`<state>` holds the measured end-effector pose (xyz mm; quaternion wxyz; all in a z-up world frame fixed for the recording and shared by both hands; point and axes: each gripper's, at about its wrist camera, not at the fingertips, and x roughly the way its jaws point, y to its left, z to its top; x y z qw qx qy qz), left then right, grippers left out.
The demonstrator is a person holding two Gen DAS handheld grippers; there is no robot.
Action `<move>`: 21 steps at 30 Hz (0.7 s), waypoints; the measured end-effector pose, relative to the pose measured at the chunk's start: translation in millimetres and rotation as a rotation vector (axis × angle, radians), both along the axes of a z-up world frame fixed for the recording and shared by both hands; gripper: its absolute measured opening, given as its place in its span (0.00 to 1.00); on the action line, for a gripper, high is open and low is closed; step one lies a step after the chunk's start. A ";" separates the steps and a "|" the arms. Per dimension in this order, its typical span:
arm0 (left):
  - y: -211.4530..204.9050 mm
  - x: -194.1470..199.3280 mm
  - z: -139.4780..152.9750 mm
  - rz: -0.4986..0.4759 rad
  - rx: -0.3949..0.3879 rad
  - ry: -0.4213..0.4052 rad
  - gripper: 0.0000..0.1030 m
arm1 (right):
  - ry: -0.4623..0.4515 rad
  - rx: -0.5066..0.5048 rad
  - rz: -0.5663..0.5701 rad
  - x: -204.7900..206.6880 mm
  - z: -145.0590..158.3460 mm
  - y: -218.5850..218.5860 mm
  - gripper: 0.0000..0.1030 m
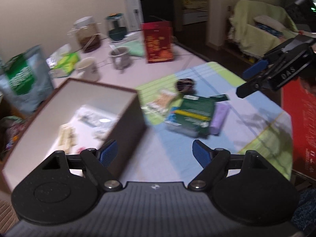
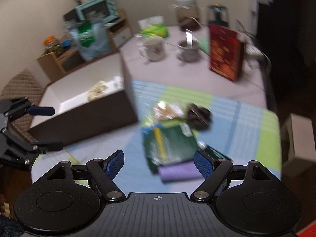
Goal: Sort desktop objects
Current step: 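Withdraw both tools from the box back toward the items on the cloth, then grasp the purple scrunchie with the left gripper while the right gripper grasps the green lip balm tube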
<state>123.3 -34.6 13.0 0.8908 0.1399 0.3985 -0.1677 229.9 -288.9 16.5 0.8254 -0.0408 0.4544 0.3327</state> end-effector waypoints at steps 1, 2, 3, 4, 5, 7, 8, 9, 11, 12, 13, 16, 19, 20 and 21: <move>-8.6 1.2 -5.1 -0.014 -0.007 0.006 0.78 | 0.010 0.001 -0.018 2.8 -3.6 -9.3 0.78; -16.2 2.9 -10.5 -0.021 -0.013 0.015 0.78 | 0.021 0.002 -0.036 5.5 -7.1 -18.6 0.78; -23.5 4.7 -15.7 -0.028 -0.018 0.023 0.78 | 0.030 0.003 -0.050 8.4 -10.4 -26.6 0.78; -29.3 6.5 -20.2 -0.033 -0.020 0.028 0.78 | 0.037 0.001 -0.059 11.0 -14.0 -33.6 0.78; -35.2 8.3 -24.8 -0.038 -0.021 0.033 0.77 | 0.043 -0.002 -0.068 13.3 -17.6 -40.3 0.78; -45.1 13.4 -32.5 -0.041 -0.021 0.044 0.77 | 0.042 -0.016 -0.080 18.0 -24.7 -50.9 0.78; -49.2 16.2 -35.6 -0.040 -0.019 0.050 0.76 | 0.040 -0.025 -0.085 20.3 -28.2 -55.9 0.78; -52.3 18.9 -37.3 -0.038 -0.017 0.051 0.75 | 0.038 -0.029 -0.087 22.9 -31.7 -59.7 0.78; -58.0 26.1 -39.5 -0.035 -0.015 0.053 0.71 | 0.032 -0.035 -0.085 28.8 -38.3 -65.2 0.78; -59.8 30.4 -39.9 -0.033 -0.015 0.052 0.71 | 0.028 -0.038 -0.082 32.1 -41.4 -67.1 0.78; -62.5 35.3 -40.3 -0.034 -0.015 0.050 0.70 | 0.024 -0.042 -0.077 36.2 -44.8 -68.0 0.78; -72.7 51.2 -41.6 -0.050 -0.005 0.047 0.65 | 0.023 -0.049 -0.064 49.6 -52.7 -69.9 0.78; -85.2 70.4 -43.0 -0.077 0.013 0.041 0.64 | 0.033 -0.044 -0.060 63.3 -59.3 -73.0 0.78; -89.8 78.0 -44.3 -0.089 0.018 0.040 0.64 | 0.036 -0.043 -0.058 68.0 -61.6 -74.3 0.78; -94.3 85.5 -45.7 -0.099 0.024 0.040 0.64 | 0.039 -0.043 -0.059 73.1 -64.3 -75.3 0.78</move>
